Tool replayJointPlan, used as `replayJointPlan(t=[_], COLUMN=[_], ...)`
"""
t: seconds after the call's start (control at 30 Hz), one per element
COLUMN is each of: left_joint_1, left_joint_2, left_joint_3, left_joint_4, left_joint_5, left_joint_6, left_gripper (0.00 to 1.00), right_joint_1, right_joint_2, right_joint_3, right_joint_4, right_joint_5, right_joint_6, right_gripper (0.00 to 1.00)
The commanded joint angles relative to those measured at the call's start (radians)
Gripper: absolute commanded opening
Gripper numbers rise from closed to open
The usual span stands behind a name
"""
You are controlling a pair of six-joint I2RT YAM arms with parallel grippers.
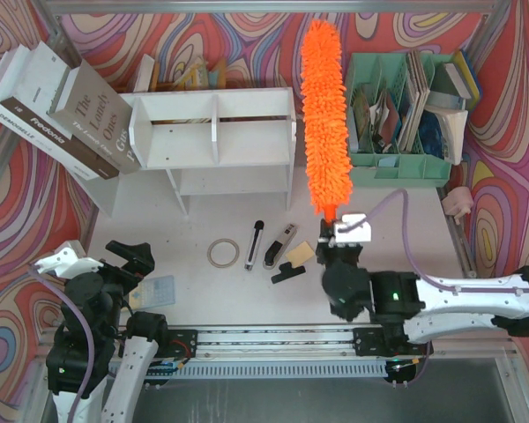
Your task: Dust the bookshelf with a duster
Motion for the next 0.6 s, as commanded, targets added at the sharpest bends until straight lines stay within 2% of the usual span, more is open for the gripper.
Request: replayJointPlan(t=[0.0, 0.07, 0.13, 0.23, 0.57], left_joint_1=[0.005, 0.005, 0.005, 0.005, 0.005], left_joint_2=[-0.004, -0.002, -0.004, -0.008, 0.023], left_joint_3=[-0.011, -0.011, -0.01, -0.011, -0.01], left_joint_4=[0.002, 0.001, 0.0, -0.003, 0.005], left_joint_5=[0.0, 0.0, -0.002, -0.003, 0.007], left_joint_6=[-0.004, -0.004, -0.006, -0.006, 0.001], left_gripper=[0.98, 0.98, 0.98, 0.98, 0.98], right_joint_1=[-0.237, -0.471, -0.547, -0.563, -0.566], right_joint_2=[0.103, 0.17, 0.187, 0.124, -0.002], right_joint_3=[0.231, 0.279, 0.245, 0.167, 0.112], right_joint_4=[-0.512, -0.544, -0.439, -0.271, -0.29], right_joint_5=[-0.253, -0.467, -0.542, -0.621, -0.747], right_joint_6=[0.426, 0.434, 0.372, 0.295, 0.283], right_gripper=[0.0, 0.0, 0.0, 0.0, 0.0])
